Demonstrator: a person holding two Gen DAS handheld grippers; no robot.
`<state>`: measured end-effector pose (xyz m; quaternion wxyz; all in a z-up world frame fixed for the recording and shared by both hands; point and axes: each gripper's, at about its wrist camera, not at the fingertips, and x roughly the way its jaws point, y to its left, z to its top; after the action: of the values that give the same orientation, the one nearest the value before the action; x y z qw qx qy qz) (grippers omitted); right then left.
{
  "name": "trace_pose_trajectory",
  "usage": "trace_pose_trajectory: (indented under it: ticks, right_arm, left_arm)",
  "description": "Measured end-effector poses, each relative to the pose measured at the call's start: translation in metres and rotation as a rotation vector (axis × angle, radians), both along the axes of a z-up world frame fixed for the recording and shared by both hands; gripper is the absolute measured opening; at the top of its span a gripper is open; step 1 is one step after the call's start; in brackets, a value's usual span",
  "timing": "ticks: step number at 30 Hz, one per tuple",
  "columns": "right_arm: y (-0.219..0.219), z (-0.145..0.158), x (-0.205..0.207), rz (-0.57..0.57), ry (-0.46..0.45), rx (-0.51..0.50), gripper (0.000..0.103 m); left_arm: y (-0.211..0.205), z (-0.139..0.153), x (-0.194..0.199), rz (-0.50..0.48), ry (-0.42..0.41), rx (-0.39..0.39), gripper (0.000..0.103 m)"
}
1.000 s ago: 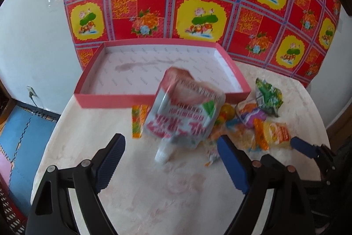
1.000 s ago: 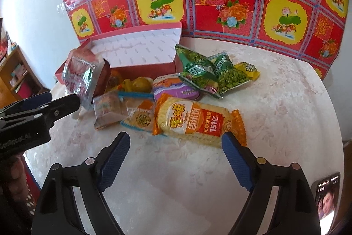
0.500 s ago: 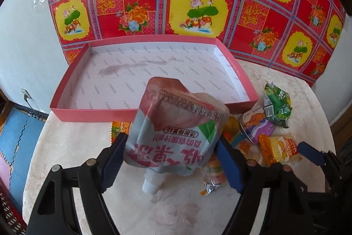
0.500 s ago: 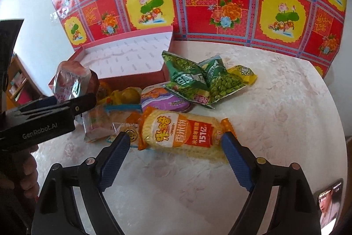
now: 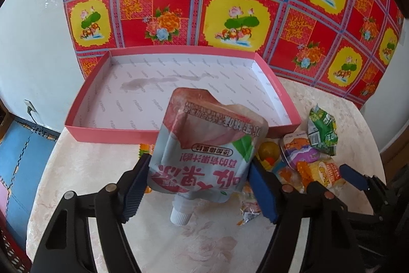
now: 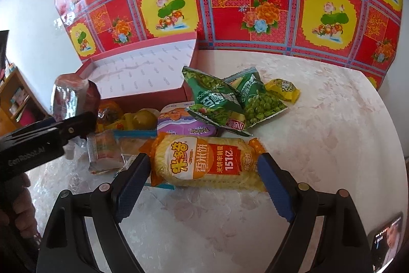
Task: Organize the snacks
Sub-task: 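Lift the white pouch with the left gripper while the right gripper lifts the yellow bag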
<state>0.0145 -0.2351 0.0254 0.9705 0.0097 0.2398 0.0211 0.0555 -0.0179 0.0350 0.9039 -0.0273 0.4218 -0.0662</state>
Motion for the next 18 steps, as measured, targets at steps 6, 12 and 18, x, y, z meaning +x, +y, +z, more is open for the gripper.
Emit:
trace_pose_trajectory:
  ticks: [6, 12, 18]
  right_arm:
    - [0.005, 0.0, 0.002, -0.018, 0.004, -0.012, 0.088]
    - [0.003, 0.0, 0.003, 0.002, -0.001, 0.009, 0.087]
    - [0.006, 0.005, -0.007, 0.012, -0.032, -0.012, 0.071]
  left_arm:
    - [0.009, 0.01, -0.009, 0.015, -0.021, -0.019, 0.077]
    - [0.016, 0.021, -0.018, 0.028, -0.045, -0.037, 0.077]
    - [0.021, 0.029, -0.023, 0.036, -0.06, -0.047, 0.077]
